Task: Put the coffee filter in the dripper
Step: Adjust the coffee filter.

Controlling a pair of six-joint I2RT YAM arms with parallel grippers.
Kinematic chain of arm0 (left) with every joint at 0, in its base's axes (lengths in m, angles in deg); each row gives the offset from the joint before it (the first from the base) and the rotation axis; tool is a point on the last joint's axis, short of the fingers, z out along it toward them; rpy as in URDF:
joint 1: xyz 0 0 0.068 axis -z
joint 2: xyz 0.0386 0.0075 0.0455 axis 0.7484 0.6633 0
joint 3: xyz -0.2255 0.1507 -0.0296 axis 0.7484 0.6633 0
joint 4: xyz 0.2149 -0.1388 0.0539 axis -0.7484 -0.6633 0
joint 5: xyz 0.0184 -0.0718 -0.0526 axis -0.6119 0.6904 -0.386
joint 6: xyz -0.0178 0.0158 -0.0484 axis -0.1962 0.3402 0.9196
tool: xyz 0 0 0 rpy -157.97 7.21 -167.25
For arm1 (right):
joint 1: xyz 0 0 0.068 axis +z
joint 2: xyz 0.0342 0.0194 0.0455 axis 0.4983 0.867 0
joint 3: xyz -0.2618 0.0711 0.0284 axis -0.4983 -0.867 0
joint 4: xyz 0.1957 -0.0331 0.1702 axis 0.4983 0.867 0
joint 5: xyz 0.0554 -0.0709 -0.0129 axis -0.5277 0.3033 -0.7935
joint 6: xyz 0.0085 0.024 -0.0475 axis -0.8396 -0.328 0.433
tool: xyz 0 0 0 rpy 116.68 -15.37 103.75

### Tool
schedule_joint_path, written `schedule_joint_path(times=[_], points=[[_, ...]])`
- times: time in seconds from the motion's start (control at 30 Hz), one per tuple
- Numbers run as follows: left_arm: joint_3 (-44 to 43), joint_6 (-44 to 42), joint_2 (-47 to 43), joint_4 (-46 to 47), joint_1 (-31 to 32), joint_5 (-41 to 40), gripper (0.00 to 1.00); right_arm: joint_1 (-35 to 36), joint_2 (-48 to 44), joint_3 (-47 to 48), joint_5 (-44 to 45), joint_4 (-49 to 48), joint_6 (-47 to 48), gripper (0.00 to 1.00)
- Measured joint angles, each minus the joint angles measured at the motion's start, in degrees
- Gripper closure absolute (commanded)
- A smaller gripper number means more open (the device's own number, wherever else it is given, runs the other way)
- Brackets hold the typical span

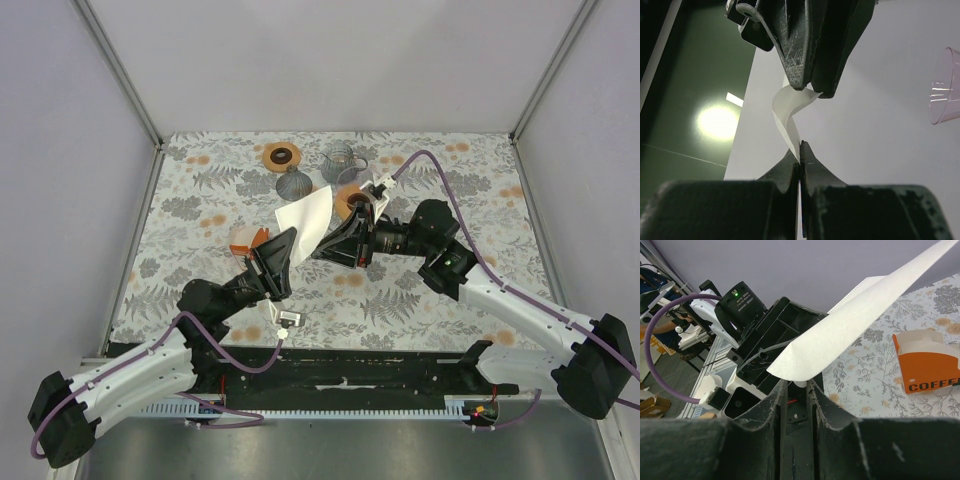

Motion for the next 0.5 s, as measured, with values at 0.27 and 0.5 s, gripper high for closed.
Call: schedule_joint_path(times=[0.27, 0.5], points=[[-0.1, 0.0, 0.2, 0.0, 0.0, 0.0, 0.98, 0.0, 0.0, 0.0, 0.2, -0.2, -0.2, 0.70], [-0.1, 0.0, 0.2, -0.3, 0.0, 0.0, 0.98, 0.0, 0.1, 0.0, 1.9, -1.5, -0.9, 0.66]])
